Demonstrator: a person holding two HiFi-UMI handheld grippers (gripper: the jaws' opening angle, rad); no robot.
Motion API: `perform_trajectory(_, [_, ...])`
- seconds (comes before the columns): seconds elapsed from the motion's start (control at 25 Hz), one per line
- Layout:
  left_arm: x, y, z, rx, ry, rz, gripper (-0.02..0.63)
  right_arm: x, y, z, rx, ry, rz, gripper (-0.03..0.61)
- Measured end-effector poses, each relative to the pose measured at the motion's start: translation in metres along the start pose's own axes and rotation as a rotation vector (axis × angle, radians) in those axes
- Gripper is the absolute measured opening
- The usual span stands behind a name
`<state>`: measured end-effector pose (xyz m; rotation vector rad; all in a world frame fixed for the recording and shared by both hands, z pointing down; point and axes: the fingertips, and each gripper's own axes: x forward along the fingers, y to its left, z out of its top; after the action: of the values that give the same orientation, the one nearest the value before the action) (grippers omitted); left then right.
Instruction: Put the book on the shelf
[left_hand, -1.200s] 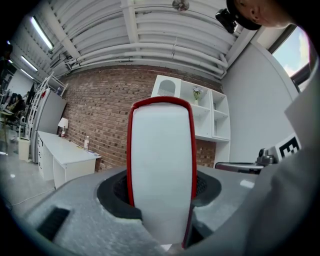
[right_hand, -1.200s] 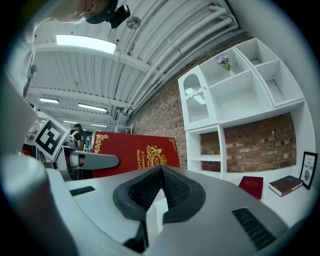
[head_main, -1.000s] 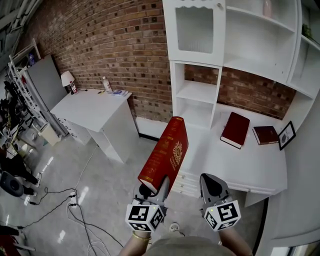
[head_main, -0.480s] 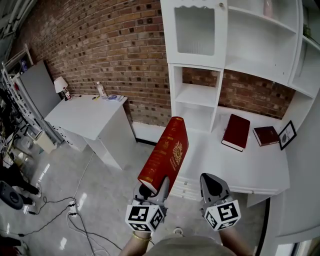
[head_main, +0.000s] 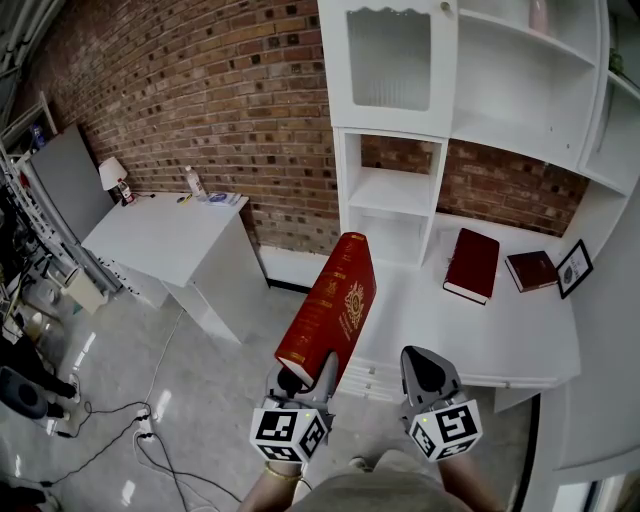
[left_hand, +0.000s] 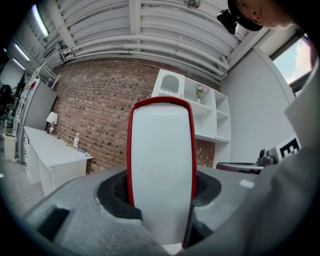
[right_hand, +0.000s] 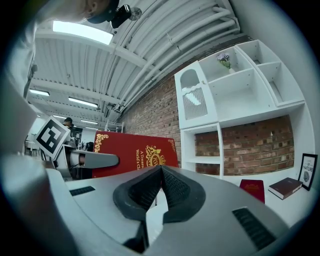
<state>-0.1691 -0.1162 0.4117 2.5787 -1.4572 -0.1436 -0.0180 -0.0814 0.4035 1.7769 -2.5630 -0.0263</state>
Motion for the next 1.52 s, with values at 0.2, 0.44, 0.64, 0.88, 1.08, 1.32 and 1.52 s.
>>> perform_trajectory(0.2, [0.013, 0.003, 0.004, -0.002, 0.001, -0.001, 0.233, 0.006, -0.011, 0.004, 0.004, -0.003, -0.021, 0.006])
perform_trajectory(0.44, [0.034, -0.001, 0.003, -0.011, 0.021, -0.006, 0.233, 0.020, -0.028, 0.003, 0.009, -0.013, -0.014, 0.007])
perform_trajectory(0.64, [0.051, 0.001, 0.006, -0.004, 0.004, 0.007, 0.232, 0.034, -0.040, 0.005, 0.009, -0.013, 0.001, 0.006])
perform_trajectory(0.88, [0.077, 0.000, 0.008, 0.007, -0.010, 0.016, 0.233, 0.050, -0.062, 0.006, 0.005, -0.024, 0.009, 0.007])
perform_trajectory(1.08, [0.102, 0.002, 0.009, 0.011, -0.019, 0.016, 0.233, 0.067, -0.080, 0.005, 0.002, -0.026, 0.013, 0.006])
perform_trajectory(1.32, [0.128, 0.003, 0.011, 0.019, -0.015, 0.012, 0.233, 0.086, -0.099, 0.004, 0.002, -0.023, 0.015, 0.006])
perform_trajectory(1.52, [0.148, 0.008, 0.015, 0.020, -0.016, 0.017, 0.233, 0.101, -0.110, 0.007, 0.002, -0.023, 0.021, 0.008])
